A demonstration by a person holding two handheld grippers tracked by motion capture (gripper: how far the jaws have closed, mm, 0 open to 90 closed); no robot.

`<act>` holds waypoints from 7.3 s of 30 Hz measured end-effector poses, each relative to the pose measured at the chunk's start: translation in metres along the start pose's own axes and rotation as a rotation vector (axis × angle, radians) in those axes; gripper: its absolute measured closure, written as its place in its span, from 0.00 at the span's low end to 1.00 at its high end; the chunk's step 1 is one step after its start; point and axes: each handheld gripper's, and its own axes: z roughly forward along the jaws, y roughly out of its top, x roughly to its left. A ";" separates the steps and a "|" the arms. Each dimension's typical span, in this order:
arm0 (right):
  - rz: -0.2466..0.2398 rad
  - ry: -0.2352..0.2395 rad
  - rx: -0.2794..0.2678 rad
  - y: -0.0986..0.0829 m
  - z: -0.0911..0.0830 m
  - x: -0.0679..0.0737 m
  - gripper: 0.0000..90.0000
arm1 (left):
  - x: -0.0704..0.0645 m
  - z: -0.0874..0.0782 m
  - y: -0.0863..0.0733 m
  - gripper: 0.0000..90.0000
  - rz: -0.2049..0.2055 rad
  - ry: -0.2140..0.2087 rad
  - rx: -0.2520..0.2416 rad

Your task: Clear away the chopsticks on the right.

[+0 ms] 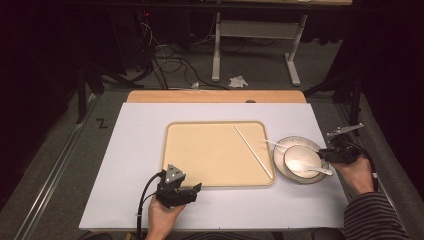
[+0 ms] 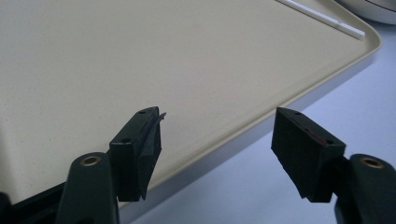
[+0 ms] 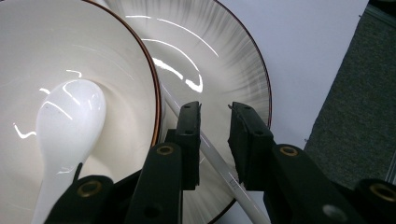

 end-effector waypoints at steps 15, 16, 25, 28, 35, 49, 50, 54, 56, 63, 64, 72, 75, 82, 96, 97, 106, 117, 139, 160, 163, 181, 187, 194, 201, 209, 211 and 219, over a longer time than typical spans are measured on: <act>-0.041 0.035 0.086 -0.003 0.014 0.000 0.83 | 0.001 -0.002 0.000 0.37 -0.008 0.013 -0.013; -0.040 0.037 0.089 -0.002 0.014 -0.001 0.84 | 0.002 -0.002 0.000 0.37 -0.003 0.014 -0.011; -0.047 0.031 0.113 -0.002 0.021 -0.005 0.87 | 0.002 -0.003 -0.001 0.37 -0.005 0.019 -0.015; -0.048 0.028 0.123 -0.001 0.022 -0.005 0.88 | 0.002 -0.003 -0.001 0.37 -0.004 0.020 -0.014; -0.054 0.033 0.125 0.002 0.026 -0.005 0.91 | 0.003 -0.003 -0.001 0.37 -0.007 0.023 -0.017; -0.061 0.041 0.133 0.002 0.035 -0.006 0.94 | 0.004 -0.004 -0.001 0.37 -0.009 0.027 -0.016; -0.055 0.039 0.130 0.001 0.035 -0.006 0.94 | 0.004 -0.004 -0.001 0.37 -0.007 0.028 -0.014; -0.048 0.045 0.132 0.001 0.034 -0.007 0.95 | 0.003 -0.004 -0.001 0.37 -0.012 0.027 -0.016; -0.049 0.040 0.129 0.000 0.034 -0.008 0.95 | 0.003 -0.004 -0.001 0.37 -0.010 0.027 -0.016; -0.040 0.045 0.117 -0.001 0.033 -0.008 0.95 | 0.004 -0.003 -0.001 0.37 -0.010 0.021 -0.003; -0.043 0.040 0.119 -0.001 0.032 -0.008 0.95 | 0.004 -0.003 0.000 0.37 -0.014 0.018 -0.004; -0.047 0.026 0.083 -0.001 0.020 -0.003 0.95 | 0.002 -0.001 0.000 0.37 -0.010 0.006 0.006; -0.046 0.017 0.065 -0.001 0.015 -0.001 0.95 | 0.002 0.001 0.000 0.37 -0.003 -0.001 0.014; -0.040 0.011 0.034 0.000 0.000 0.002 0.95 | -0.001 0.006 -0.001 0.37 0.000 -0.017 0.026; -0.026 0.002 -0.023 -0.005 -0.026 0.009 0.95 | -0.006 0.013 -0.001 0.37 0.010 -0.045 0.047; -0.021 0.014 -0.036 -0.006 -0.028 0.010 0.95 | -0.006 0.014 -0.002 0.37 0.018 -0.050 0.057; -0.032 0.007 -0.058 -0.010 -0.038 0.022 0.95 | -0.008 0.018 -0.001 0.37 0.028 -0.059 0.065; -0.033 0.002 -0.080 -0.028 -0.059 0.037 0.95 | -0.011 0.023 -0.003 0.37 0.050 -0.077 0.077; -0.107 0.076 -0.089 -0.031 -0.055 0.091 0.95 | -0.013 0.025 -0.004 0.37 0.059 -0.085 0.079; -0.125 0.177 -0.095 -0.013 -0.020 0.139 0.95 | -0.013 0.024 -0.004 0.37 0.069 -0.084 0.077; -0.128 0.176 -0.076 -0.006 -0.013 0.146 0.95 | -0.013 0.023 -0.004 0.37 0.071 -0.083 0.080; -0.119 0.188 0.015 0.027 0.035 0.172 0.94 | -0.009 0.016 -0.001 0.37 0.061 -0.063 0.054; -0.122 0.166 0.053 0.036 0.052 0.180 0.92 | -0.006 0.012 0.000 0.37 0.053 -0.051 0.044; -0.138 0.164 0.082 0.042 0.066 0.186 0.91 | -0.003 0.010 0.000 0.37 0.054 -0.038 0.041; -0.142 0.160 0.121 0.043 0.076 0.186 0.95 | -0.001 0.007 0.000 0.37 0.049 -0.025 0.035; -0.155 0.150 0.134 0.043 0.081 0.186 0.94 | 0.000 0.006 -0.001 0.37 0.046 -0.017 0.039; -0.162 0.139 0.136 0.044 0.082 0.188 0.91 | 0.000 0.006 -0.001 0.37 0.041 -0.016 0.033; -0.144 0.115 0.130 0.046 0.085 0.186 0.99 | 0.001 0.005 -0.001 0.37 0.050 -0.010 0.035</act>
